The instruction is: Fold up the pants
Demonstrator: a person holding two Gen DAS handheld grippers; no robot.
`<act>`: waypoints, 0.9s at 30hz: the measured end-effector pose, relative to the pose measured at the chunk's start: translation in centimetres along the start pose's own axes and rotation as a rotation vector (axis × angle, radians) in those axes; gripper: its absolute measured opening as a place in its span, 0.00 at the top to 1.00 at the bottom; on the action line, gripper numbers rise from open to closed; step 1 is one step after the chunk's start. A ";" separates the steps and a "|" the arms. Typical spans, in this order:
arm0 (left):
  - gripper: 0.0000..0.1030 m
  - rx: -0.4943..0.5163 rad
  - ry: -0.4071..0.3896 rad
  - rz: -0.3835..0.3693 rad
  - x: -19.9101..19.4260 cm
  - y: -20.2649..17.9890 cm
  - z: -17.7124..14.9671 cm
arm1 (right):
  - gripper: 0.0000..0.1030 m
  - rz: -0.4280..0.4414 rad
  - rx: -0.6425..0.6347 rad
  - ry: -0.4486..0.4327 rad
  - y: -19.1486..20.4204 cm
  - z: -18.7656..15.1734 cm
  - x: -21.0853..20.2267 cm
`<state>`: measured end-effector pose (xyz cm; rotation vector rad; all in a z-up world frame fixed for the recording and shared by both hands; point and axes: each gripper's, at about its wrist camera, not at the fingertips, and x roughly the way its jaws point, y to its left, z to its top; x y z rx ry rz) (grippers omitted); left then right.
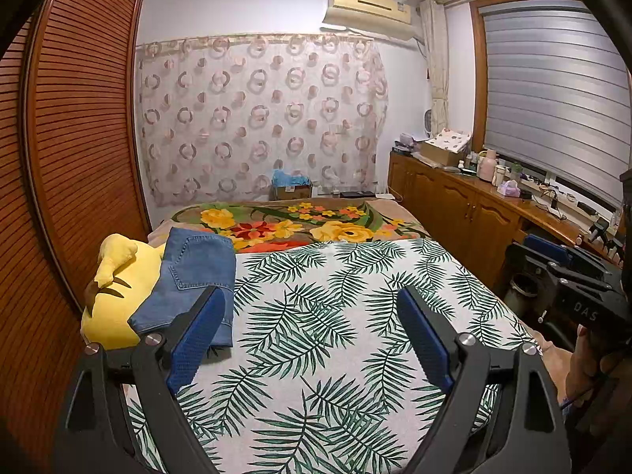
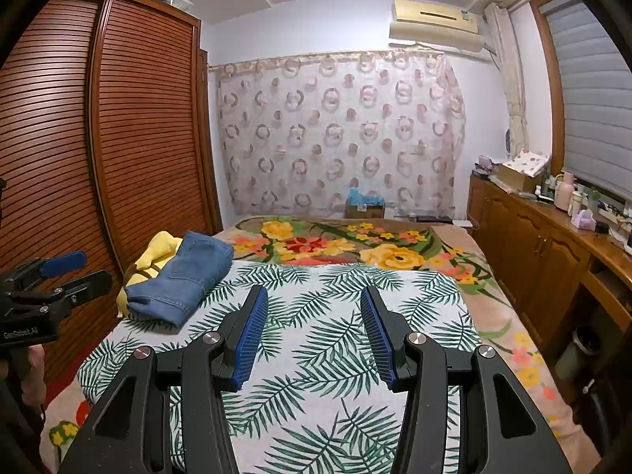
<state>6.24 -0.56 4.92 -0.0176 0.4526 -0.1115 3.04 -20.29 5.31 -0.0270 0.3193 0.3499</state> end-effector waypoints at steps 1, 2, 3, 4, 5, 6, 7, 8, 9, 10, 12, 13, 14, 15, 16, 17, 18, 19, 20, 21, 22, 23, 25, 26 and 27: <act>0.14 0.000 0.000 -0.001 0.0 0.1 0.0 | 0.51 0.002 0.001 0.000 0.0 0.0 0.0; 0.14 0.001 0.000 0.000 0.0 0.0 0.0 | 0.51 0.002 0.002 0.000 0.0 0.0 0.0; 0.14 0.001 0.000 0.001 0.0 0.0 0.0 | 0.51 0.002 0.000 -0.001 0.0 0.0 0.0; 0.14 0.001 0.000 0.001 0.0 0.0 0.0 | 0.51 0.001 -0.001 -0.002 0.0 -0.1 0.0; 0.14 0.000 0.001 0.000 0.0 0.0 0.0 | 0.51 0.002 0.000 -0.002 0.0 -0.1 0.0; 0.14 0.001 0.000 0.000 0.0 0.0 0.0 | 0.51 0.002 0.000 -0.002 0.0 -0.1 0.0; 0.14 0.001 0.001 0.001 0.0 0.1 0.0 | 0.51 0.000 0.000 -0.002 0.0 -0.1 0.0; 0.14 0.001 0.000 0.001 0.0 0.0 -0.1 | 0.51 0.002 0.000 -0.002 0.0 -0.1 0.0; 0.14 0.001 0.000 0.000 0.0 0.0 -0.1 | 0.51 0.002 0.000 -0.001 -0.1 -0.1 0.1; 0.14 0.000 0.000 0.001 0.0 0.1 0.0 | 0.51 0.000 0.000 -0.002 0.0 -0.1 0.0; 0.14 0.001 0.000 0.001 0.0 0.1 -0.1 | 0.51 0.000 0.001 -0.002 0.0 -0.1 0.0; 0.14 0.000 0.000 0.001 0.0 0.0 -0.1 | 0.51 0.001 0.001 -0.002 0.0 -0.1 0.0; 0.14 0.000 0.000 0.000 0.0 0.0 -0.1 | 0.51 0.002 0.001 -0.002 0.0 -0.1 0.0; 0.14 0.001 -0.001 0.001 0.0 0.0 -0.1 | 0.51 0.002 0.001 -0.003 -0.1 -0.1 0.0; 0.14 0.000 -0.001 0.002 0.0 0.0 -0.1 | 0.51 0.001 0.001 -0.003 -0.1 -0.1 0.0; 0.14 0.000 -0.001 0.001 0.0 0.0 -0.1 | 0.51 0.000 0.001 -0.003 0.1 -0.2 0.0; 0.14 -0.001 -0.001 0.002 0.0 0.1 -0.1 | 0.51 -0.001 0.002 -0.003 0.1 -0.2 0.0; 0.14 -0.001 -0.002 0.001 0.0 0.0 -0.1 | 0.51 -0.002 0.003 -0.004 0.0 -0.2 0.1; 0.14 0.000 -0.002 0.001 0.0 0.0 -0.1 | 0.51 -0.003 0.003 -0.004 0.2 -0.2 0.1; 0.14 -0.001 -0.003 0.001 -0.1 0.1 0.0 | 0.51 -0.004 0.003 -0.003 0.2 -0.2 0.1; 0.14 -0.002 -0.004 0.001 -0.1 0.1 0.0 | 0.51 -0.004 0.004 -0.004 0.2 -0.2 0.1; 0.14 -0.002 -0.003 0.002 -0.1 0.1 0.0 | 0.51 -0.003 0.004 -0.004 0.1 -0.2 0.1; 0.14 -0.005 -0.003 0.003 -0.2 0.2 0.3 | 0.51 -0.001 0.006 -0.003 0.1 -0.2 0.1; 0.14 -0.004 -0.004 0.003 -0.2 0.2 0.3 | 0.51 -0.001 0.008 -0.003 0.3 -0.2 0.1; 0.14 -0.004 -0.003 0.003 -0.2 0.3 0.3 | 0.51 -0.003 0.008 -0.005 0.3 -0.2 0.1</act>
